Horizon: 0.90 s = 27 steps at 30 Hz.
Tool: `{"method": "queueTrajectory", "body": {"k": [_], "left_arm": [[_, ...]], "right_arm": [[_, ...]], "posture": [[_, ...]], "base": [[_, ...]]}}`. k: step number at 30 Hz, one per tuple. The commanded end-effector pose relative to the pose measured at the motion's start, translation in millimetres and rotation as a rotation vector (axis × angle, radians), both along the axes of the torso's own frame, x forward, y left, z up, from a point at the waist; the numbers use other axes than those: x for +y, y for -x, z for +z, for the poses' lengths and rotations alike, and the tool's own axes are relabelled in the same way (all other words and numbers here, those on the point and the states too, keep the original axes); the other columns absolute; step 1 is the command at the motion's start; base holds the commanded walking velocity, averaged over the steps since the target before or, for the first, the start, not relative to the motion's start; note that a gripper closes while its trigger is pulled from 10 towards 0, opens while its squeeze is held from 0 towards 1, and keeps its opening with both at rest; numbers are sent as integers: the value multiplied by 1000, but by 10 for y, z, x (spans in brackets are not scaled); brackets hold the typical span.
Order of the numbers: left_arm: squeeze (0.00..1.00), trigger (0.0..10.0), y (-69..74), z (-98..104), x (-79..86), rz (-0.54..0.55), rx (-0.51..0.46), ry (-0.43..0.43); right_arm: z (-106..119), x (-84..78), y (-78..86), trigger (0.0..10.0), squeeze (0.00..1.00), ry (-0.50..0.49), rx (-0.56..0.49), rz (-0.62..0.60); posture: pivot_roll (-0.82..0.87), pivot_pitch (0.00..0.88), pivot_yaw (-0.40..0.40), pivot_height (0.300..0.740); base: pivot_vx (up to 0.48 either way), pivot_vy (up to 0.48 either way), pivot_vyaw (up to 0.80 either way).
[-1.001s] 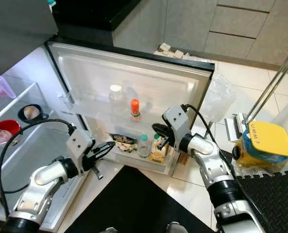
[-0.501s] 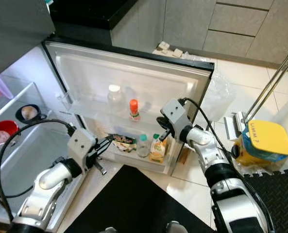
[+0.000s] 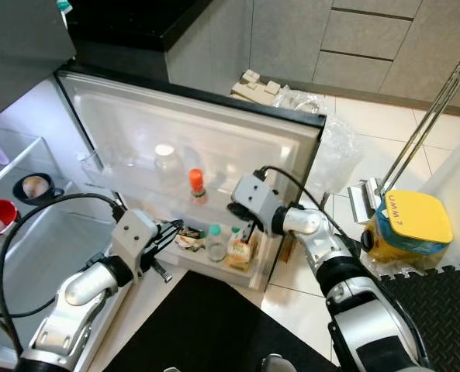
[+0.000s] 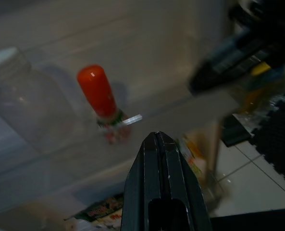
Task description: Restocking fridge
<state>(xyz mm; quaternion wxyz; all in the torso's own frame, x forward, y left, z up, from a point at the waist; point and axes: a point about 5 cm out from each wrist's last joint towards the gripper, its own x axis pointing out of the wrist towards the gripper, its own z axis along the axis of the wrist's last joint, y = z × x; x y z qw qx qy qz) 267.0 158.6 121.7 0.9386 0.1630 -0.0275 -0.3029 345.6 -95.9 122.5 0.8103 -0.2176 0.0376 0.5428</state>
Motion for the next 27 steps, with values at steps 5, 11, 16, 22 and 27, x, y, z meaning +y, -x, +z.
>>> {"method": "queueTrajectory", "body": {"k": [5, 11, 16, 22, 27], "left_arm": [[0, 10000, 12, 9, 265, 127, -22, -21], [0, 10000, 17, -6, 445, 214, -31, -31], [0, 10000, 22, -8, 484, 241, -36, -28], [0, 10000, 11, -18, 480, 261, -43, -5], [0, 10000, 19, -71, 393, 212, 0, 26]], "right_arm": [[362, 221, 93, 10000, 0, -246, 52, 159], [1158, 363, 303, 10000, 0, -521, 16, 369], [1638, 383, 550, 10000, 0, -645, 6, 565], [2503, 347, 739, 10000, 0, -908, -125, 667], [3016, -84, 195, 10000, 0, -1016, -311, 131]], "posture": [[-64, 148, -35, 731], [-69, 145, -34, 731], [-72, 144, -37, 731], [-82, 141, -30, 731], [-93, 141, -33, 731]], "base": [[0, 0, 0], [0, 0, 0], [0, 0, 0], [0, 0, 0], [0, 0, 0]]}}
